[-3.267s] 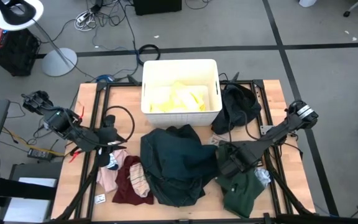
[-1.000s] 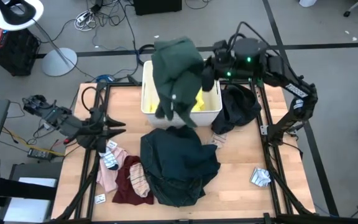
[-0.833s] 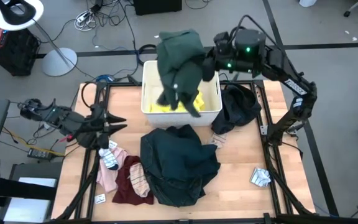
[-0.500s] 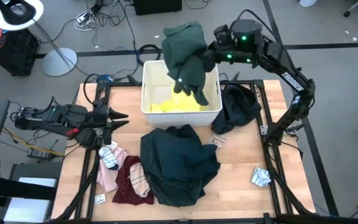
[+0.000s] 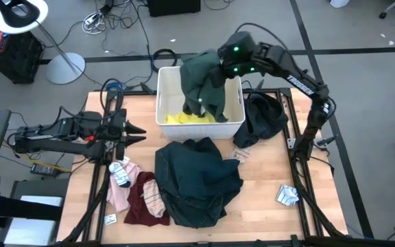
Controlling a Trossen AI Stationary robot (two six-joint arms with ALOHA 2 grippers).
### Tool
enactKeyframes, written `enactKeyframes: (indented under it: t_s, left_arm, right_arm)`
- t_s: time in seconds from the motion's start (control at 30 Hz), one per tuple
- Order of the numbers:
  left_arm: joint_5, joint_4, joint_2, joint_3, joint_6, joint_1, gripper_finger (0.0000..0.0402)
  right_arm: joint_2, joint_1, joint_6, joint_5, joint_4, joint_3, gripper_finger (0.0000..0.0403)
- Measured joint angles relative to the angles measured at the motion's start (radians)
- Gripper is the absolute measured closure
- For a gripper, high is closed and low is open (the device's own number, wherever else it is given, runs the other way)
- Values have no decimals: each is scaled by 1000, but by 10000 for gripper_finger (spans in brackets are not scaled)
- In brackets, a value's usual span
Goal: Sort clothes
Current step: Put the green polo shirt into the white laundry bin
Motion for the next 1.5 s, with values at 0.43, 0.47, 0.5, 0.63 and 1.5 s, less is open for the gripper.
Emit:
enactKeyframes:
  t_s: [0.43,0.47,0.5,0.63,1.5]
  left_arm:
    - [-29,2,3,0,-3,0,282]
    - [-29,2,3,0,-3,0,282]
    - [-29,4,3,0,-3,0,282]
    - [-29,19,3,0,-3,0,282]
    - [-31,128,3,2,47,0,282]
  right_arm:
    - [219,21,11,-10,-62,0,387]
    - [233,22,11,-12,-63,0,387]
    - [247,23,11,-15,-63,0,387]
    - [286,22,11,-32,-63,0,377]
    - [300,0,-1,-38,-65,-1,363]
